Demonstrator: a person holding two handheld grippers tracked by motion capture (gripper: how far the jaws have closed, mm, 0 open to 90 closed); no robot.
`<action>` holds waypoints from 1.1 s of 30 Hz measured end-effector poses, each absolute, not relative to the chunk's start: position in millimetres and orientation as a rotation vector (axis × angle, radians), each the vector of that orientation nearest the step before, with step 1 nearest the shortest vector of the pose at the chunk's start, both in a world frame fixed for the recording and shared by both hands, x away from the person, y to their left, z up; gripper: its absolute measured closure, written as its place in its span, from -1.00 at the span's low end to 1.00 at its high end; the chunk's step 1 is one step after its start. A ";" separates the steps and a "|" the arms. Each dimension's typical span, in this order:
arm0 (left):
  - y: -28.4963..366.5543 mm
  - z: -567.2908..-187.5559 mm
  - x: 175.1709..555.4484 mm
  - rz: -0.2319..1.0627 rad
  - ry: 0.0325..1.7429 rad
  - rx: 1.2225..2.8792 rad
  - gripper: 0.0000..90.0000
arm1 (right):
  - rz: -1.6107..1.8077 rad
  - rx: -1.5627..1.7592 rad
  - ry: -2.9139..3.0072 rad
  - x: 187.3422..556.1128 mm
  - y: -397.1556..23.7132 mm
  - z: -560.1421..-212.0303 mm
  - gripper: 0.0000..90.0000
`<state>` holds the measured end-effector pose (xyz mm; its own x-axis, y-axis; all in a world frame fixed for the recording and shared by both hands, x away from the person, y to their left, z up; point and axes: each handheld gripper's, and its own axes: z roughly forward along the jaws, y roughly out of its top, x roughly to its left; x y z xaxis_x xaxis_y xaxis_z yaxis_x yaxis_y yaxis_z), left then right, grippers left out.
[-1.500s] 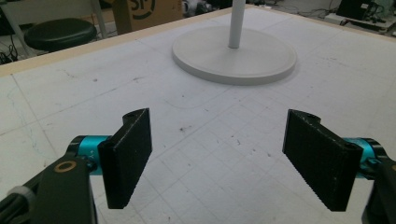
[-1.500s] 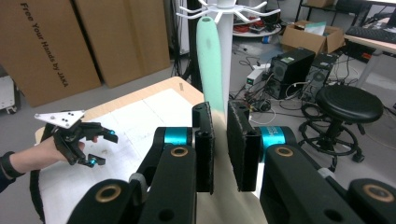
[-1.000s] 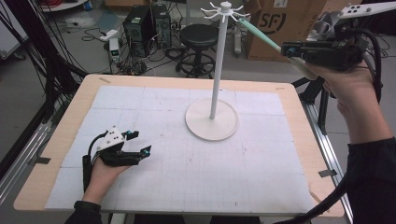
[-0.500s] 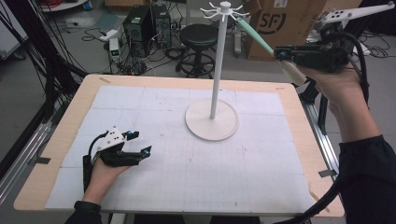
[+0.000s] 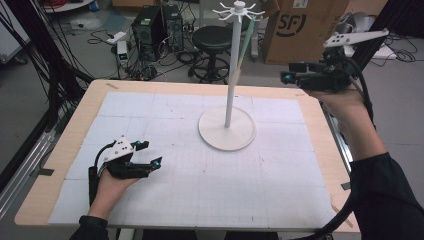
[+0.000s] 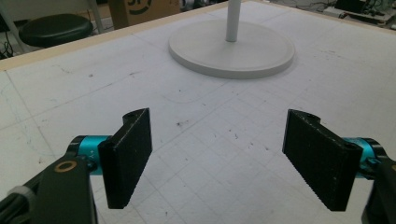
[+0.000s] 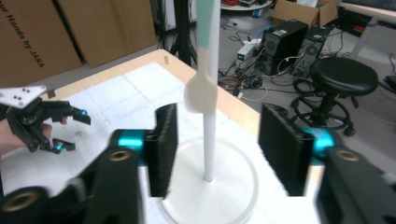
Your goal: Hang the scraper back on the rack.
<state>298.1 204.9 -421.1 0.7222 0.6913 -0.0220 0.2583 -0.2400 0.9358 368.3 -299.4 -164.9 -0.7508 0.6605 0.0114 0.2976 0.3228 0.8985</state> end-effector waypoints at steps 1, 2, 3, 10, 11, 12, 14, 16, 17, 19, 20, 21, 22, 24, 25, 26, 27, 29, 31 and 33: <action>205.2 -421.1 297.8 0.485 0.744 1.814 -0.45 | 1.404 0.851 2.237 366.5 -299.4 -170.5 -0.10; 205.6 -421.1 297.4 0.487 0.747 1.812 -0.45 | 1.414 0.841 2.233 364.5 -299.7 -176.8 -0.13; 205.9 -421.0 297.1 0.488 0.747 1.810 -0.45 | 1.432 0.829 2.231 362.3 -300.4 -183.7 -0.17; 209.1 -420.8 296.7 0.490 0.761 1.798 -0.46 | 1.525 0.828 2.239 342.5 -307.7 -243.6 -0.43; 209.2 -421.0 297.0 0.490 0.764 1.794 -0.46 | 1.534 0.832 2.239 340.4 -309.5 -253.2 -0.46; 209.3 -421.1 297.2 0.491 0.766 1.793 -0.46 | 1.540 0.836 2.239 338.5 -311.6 -263.0 -0.48; 209.8 -421.4 297.4 0.492 0.764 1.798 -0.46 | 1.546 0.861 2.247 334.4 -316.1 -282.0 -0.52; 210.0 -421.9 296.6 0.491 0.769 1.799 -0.46 | 1.544 0.879 2.245 329.9 -321.2 -300.3 -0.53; 210.2 -422.1 296.1 0.492 0.769 1.799 -0.46 | 1.546 0.892 2.245 327.8 -324.0 -308.8 -0.53; 211.1 -422.7 294.7 0.496 0.773 1.800 -0.46 | 1.553 0.921 2.231 323.6 -329.4 -325.0 -0.55; 211.8 -422.9 294.0 0.497 0.777 1.801 -0.46 | 1.548 0.933 2.227 321.6 -331.7 -332.2 -0.56; 212.5 -423.2 293.3 0.499 0.781 1.800 -0.46 | 1.539 0.945 2.223 319.6 -333.9 -339.0 -0.56; 213.3 -423.2 292.9 0.502 0.781 1.801 -0.46 | 1.531 0.962 2.220 317.5 -335.6 -345.2 -0.56; 215.0 -423.3 291.9 0.506 0.785 1.800 -0.46 | 1.521 0.976 2.209 313.7 -338.0 -356.6 -0.56; 215.6 -423.5 291.6 0.510 0.789 1.798 -0.46 | 1.515 0.982 2.202 312.1 -338.6 -362.1 -0.56; 216.7 -423.7 291.5 0.513 0.791 1.800 -0.46 | 1.506 0.989 2.193 310.8 -339.0 -367.2 -0.56; 217.8 -424.1 291.4 0.513 0.795 1.802 -0.46 | 1.504 0.992 2.182 309.7 -339.2 -372.4 -0.56; 218.7 -425.1 291.8 0.517 0.802 1.799 -0.47 | 1.494 1.011 2.167 308.6 -338.9 -382.1 -0.56; 219.3 -426.2 292.5 0.519 0.808 1.806 -0.47 | 1.456 1.029 2.175 308.9 -338.1 -389.0 -0.56; 219.2 -427.7 293.7 0.521 0.810 1.816 -0.47 | 1.418 1.025 2.174 308.8 -336.9 -393.5 -0.55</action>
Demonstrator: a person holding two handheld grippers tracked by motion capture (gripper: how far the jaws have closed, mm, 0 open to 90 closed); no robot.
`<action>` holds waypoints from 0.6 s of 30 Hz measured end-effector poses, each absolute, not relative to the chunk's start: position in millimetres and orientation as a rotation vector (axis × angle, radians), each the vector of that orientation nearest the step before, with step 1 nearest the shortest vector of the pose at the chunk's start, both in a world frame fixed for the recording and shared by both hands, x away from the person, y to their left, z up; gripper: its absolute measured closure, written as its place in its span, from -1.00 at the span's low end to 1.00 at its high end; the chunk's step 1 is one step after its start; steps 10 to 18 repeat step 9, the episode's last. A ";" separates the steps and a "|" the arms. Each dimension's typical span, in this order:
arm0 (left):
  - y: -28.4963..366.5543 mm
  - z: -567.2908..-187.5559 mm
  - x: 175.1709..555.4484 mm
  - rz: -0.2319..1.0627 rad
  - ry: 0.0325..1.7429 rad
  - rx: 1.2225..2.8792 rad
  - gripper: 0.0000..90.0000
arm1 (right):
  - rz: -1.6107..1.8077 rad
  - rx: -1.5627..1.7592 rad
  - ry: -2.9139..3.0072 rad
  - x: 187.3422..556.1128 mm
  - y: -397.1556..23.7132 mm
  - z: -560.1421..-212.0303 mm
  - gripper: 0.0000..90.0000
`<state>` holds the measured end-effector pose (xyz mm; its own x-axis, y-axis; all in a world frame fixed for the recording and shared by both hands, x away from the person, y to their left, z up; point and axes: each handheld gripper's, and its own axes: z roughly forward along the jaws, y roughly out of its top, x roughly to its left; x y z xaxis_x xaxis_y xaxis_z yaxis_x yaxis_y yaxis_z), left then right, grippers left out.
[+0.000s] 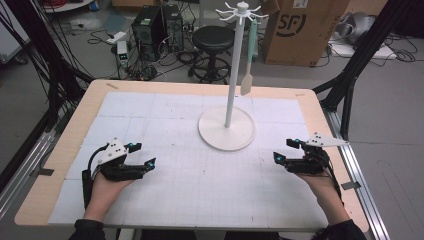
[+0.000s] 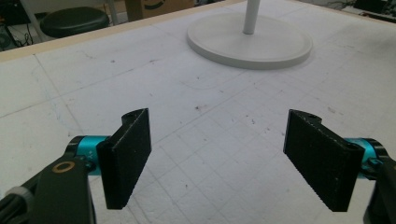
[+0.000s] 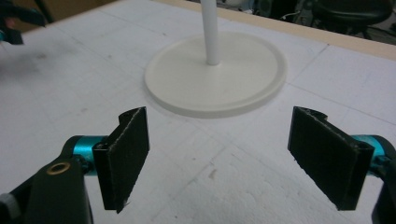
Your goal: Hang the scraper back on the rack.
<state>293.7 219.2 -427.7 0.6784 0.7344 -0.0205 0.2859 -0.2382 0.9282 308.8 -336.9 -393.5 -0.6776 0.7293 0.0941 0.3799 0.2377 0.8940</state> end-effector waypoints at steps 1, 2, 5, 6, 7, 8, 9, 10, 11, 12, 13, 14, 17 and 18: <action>218.7 -428.3 294.3 0.521 0.813 1.822 -0.47 | 1.406 1.025 2.176 308.5 -336.3 -395.6 -0.55; 218.3 -428.9 294.9 0.523 0.813 1.829 -0.47 | 1.403 1.021 2.178 309.1 -336.0 -397.7 -0.55; 216.7 -430.1 295.5 0.534 0.823 1.850 -0.48 | 1.378 1.027 2.195 310.1 -334.8 -404.2 -0.55; 216.5 -430.2 295.1 0.535 0.824 1.854 -0.48 | 1.371 1.033 2.196 310.1 -334.2 -406.3 -0.55; 216.4 -430.1 295.0 0.537 0.824 1.854 -0.48 | 1.363 1.033 2.203 310.2 -333.9 -408.5 -0.55; 216.6 -429.8 294.8 0.543 0.828 1.855 -0.48 | 1.360 1.036 2.210 310.2 -333.3 -410.5 -0.55; 216.9 -429.9 295.0 0.545 0.830 1.853 -0.48 | 1.347 1.036 2.220 310.4 -332.6 -412.3 -0.55; 216.9 -429.9 295.0 0.545 0.830 1.853 -0.48 | 1.347 1.036 2.220 310.4 -332.6 -412.3 -0.55; 216.9 -429.9 295.0 0.545 0.830 1.853 -0.48 | 1.347 1.036 2.220 310.4 -332.6 -412.3 -0.55; 216.9 -429.9 295.0 0.545 0.830 1.853 -0.48 | 1.347 1.036 2.220 310.4 -332.6 -412.3 -0.55; 216.9 -429.9 295.0 0.545 0.830 1.853 -0.48 | 1.347 1.036 2.220 310.4 -332.6 -412.3 -0.55; 216.9 -429.9 295.0 0.545 0.830 1.853 -0.48 | 1.347 1.036 2.220 310.4 -332.6 -412.3 -0.55; 216.9 -429.9 295.0 0.545 0.830 1.853 -0.48 | 1.347 1.036 2.220 310.4 -332.6 -412.3 -0.55; 216.9 -429.9 295.0 0.545 0.830 1.853 -0.48 | 1.347 1.036 2.220 310.4 -332.6 -412.3 -0.55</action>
